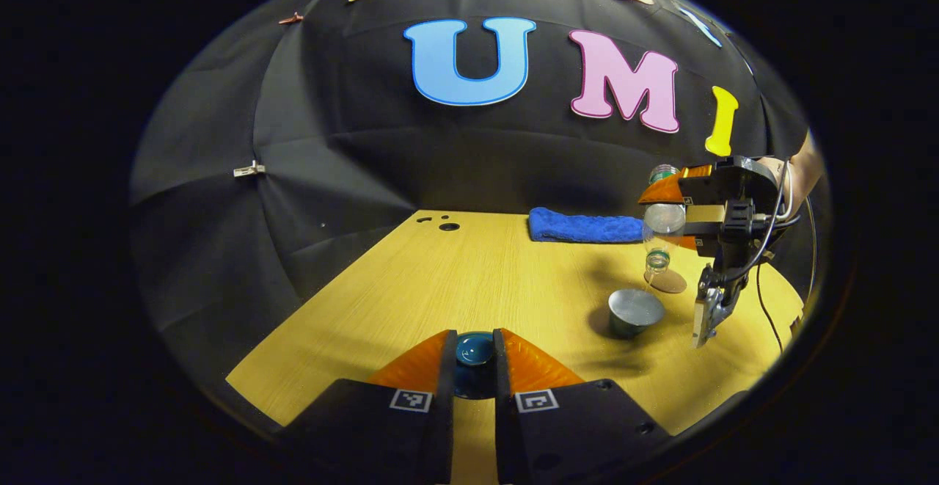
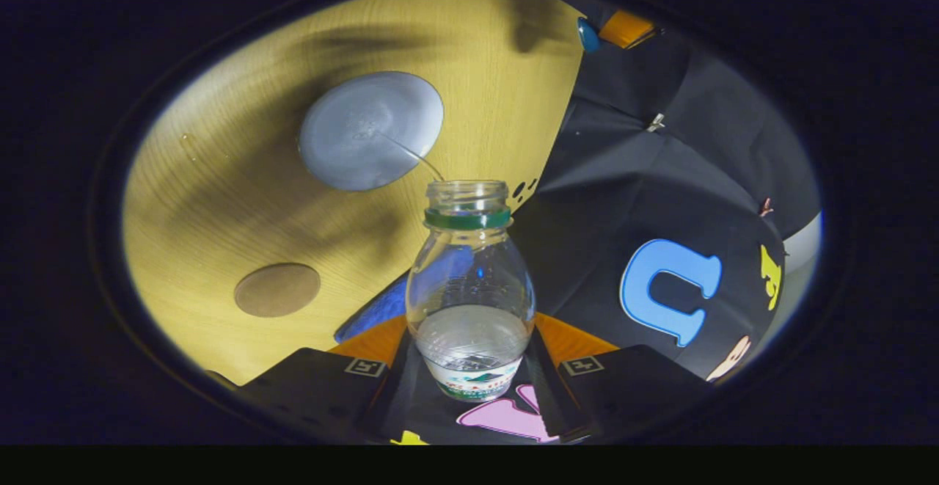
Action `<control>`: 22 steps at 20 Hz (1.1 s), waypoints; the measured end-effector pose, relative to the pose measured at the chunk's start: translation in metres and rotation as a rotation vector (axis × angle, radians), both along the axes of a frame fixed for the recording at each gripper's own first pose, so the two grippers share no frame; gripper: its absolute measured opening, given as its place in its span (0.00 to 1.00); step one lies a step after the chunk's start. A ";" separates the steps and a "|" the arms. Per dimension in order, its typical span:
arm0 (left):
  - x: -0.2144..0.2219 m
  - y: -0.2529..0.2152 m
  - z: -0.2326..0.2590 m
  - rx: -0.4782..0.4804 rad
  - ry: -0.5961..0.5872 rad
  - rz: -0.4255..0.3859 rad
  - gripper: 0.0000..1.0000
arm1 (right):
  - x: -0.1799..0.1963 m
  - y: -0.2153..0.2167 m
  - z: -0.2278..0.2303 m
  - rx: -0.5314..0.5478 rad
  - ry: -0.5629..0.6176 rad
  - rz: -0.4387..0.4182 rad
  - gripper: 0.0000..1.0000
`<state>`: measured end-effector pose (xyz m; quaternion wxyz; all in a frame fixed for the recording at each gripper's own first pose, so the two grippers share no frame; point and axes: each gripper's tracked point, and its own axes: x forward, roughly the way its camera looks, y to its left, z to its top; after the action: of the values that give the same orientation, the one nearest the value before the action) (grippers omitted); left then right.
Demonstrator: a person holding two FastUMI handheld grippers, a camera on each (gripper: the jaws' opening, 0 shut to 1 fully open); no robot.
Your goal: Open the teacup lid with one hand, grasp the water bottle and pour water into the teacup with the other hand; after pouring, place the water bottle on the coaster and then close the teacup lid.
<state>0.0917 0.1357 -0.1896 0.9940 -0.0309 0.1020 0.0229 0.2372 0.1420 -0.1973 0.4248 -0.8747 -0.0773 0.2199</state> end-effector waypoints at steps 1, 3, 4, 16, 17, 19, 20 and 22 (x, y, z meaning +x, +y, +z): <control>-0.001 -0.001 0.004 -0.003 -0.009 0.001 0.24 | 0.001 0.000 0.005 -0.002 -0.002 0.003 0.71; -0.003 -0.004 0.008 -0.011 -0.015 0.004 0.27 | 0.003 -0.001 0.013 0.001 -0.010 0.003 0.71; -0.003 -0.007 0.008 -0.014 -0.014 0.003 0.23 | 0.005 -0.001 0.017 0.006 -0.011 0.001 0.71; 0.003 -0.020 0.020 -0.021 0.007 0.043 0.24 | -0.012 -0.016 -0.009 0.277 0.164 -0.157 0.72; 0.003 -0.023 0.023 -0.022 0.011 0.046 0.24 | -0.013 -0.020 -0.010 0.336 0.193 -0.201 0.72; 0.005 -0.029 0.030 -0.027 0.015 0.055 0.23 | -0.014 -0.023 -0.010 0.483 0.258 -0.300 0.72; 0.006 -0.031 0.035 -0.029 0.015 0.062 0.27 | -0.014 -0.025 -0.012 0.567 0.293 -0.359 0.72; 0.007 -0.036 0.048 -0.031 0.013 0.076 0.31 | -0.010 -0.032 -0.007 0.774 0.365 -0.480 0.72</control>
<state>0.0990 0.0998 -0.1414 0.9912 -0.0503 0.1074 0.0592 0.2273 0.1096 -0.2047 0.7641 -0.5929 0.1259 0.2207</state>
